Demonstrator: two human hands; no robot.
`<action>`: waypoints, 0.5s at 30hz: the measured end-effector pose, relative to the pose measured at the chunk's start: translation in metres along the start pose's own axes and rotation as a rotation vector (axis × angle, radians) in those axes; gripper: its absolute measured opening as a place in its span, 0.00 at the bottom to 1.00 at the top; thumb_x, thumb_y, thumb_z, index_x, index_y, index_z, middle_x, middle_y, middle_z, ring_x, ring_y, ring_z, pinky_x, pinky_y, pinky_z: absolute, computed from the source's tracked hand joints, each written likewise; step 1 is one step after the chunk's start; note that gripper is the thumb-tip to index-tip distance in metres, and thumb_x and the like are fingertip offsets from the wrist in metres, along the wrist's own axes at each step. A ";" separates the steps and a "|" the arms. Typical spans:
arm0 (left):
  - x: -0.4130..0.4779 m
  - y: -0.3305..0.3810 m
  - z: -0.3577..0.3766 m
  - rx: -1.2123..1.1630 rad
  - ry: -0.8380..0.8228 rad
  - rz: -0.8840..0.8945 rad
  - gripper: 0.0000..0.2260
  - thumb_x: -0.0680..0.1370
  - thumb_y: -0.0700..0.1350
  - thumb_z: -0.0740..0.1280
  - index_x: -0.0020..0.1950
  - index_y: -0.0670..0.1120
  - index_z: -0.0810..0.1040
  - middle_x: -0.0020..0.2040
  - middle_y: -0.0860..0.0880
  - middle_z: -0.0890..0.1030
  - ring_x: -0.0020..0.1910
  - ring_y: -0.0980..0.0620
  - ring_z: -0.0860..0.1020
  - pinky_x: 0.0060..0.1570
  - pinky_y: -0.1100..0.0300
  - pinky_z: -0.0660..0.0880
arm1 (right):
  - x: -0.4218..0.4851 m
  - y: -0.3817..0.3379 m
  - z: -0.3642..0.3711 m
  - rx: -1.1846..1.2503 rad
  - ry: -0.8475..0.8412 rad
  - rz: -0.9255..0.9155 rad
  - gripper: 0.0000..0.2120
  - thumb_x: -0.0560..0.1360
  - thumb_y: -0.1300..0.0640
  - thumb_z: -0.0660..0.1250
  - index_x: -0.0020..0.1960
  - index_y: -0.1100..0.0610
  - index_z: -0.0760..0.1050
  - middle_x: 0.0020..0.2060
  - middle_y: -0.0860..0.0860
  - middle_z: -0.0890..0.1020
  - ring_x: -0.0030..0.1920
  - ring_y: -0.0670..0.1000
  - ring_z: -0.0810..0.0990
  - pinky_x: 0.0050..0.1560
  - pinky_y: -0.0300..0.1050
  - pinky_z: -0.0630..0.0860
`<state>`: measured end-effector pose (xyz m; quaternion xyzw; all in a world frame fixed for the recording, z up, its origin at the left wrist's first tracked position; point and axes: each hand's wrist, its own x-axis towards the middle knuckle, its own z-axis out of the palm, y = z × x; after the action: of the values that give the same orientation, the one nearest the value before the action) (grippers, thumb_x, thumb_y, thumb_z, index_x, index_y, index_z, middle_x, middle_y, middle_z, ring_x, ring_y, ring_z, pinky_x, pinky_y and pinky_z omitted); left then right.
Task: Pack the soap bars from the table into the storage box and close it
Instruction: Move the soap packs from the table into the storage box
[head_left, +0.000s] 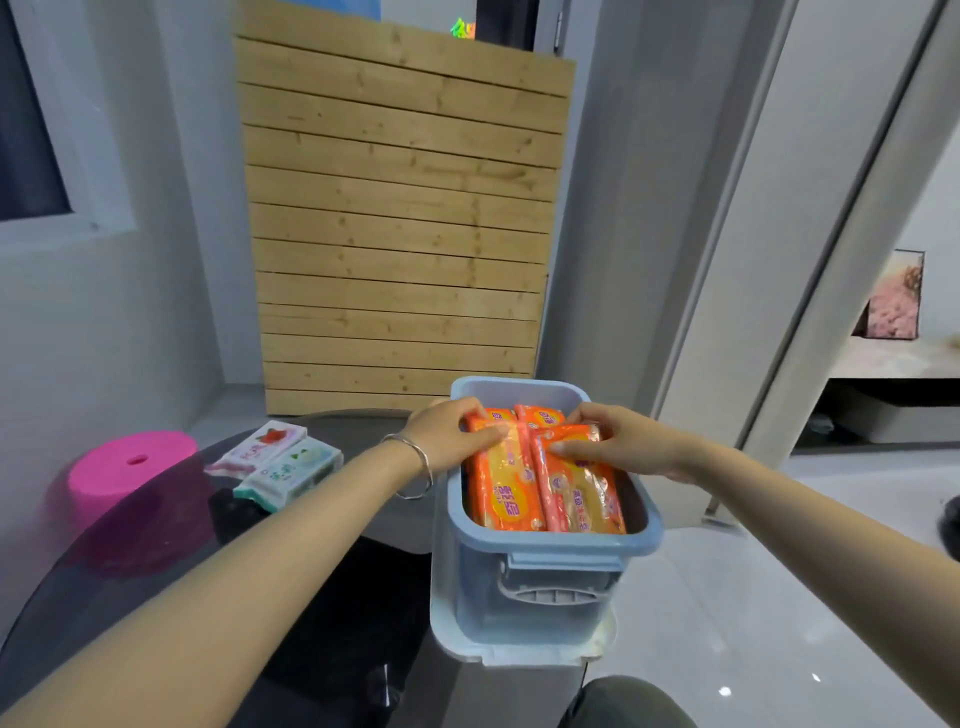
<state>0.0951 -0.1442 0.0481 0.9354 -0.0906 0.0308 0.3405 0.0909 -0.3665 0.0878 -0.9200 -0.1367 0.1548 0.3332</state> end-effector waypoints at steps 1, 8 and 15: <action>0.000 -0.002 -0.001 0.098 -0.005 0.022 0.14 0.73 0.60 0.64 0.48 0.51 0.79 0.51 0.48 0.79 0.56 0.48 0.75 0.58 0.53 0.72 | 0.002 0.000 0.002 -0.048 -0.019 -0.015 0.16 0.74 0.45 0.67 0.57 0.50 0.74 0.55 0.49 0.82 0.54 0.50 0.83 0.55 0.44 0.79; -0.003 -0.004 0.005 0.216 -0.116 0.021 0.15 0.73 0.59 0.65 0.58 0.59 0.79 0.68 0.51 0.67 0.71 0.49 0.58 0.72 0.48 0.55 | 0.009 0.009 0.021 -0.575 0.071 -0.065 0.20 0.74 0.38 0.62 0.60 0.48 0.78 0.58 0.48 0.80 0.57 0.48 0.77 0.64 0.45 0.70; -0.007 -0.026 0.003 -0.055 0.050 0.066 0.16 0.76 0.52 0.62 0.64 0.53 0.74 0.68 0.49 0.69 0.70 0.49 0.61 0.71 0.49 0.59 | 0.015 -0.021 0.032 -0.297 0.227 -0.242 0.13 0.76 0.47 0.65 0.53 0.54 0.80 0.47 0.46 0.80 0.49 0.47 0.77 0.53 0.43 0.73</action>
<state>0.0929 -0.1253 0.0286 0.9211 -0.1138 0.0629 0.3669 0.0895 -0.3273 0.0751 -0.9473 -0.2291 -0.0124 0.2234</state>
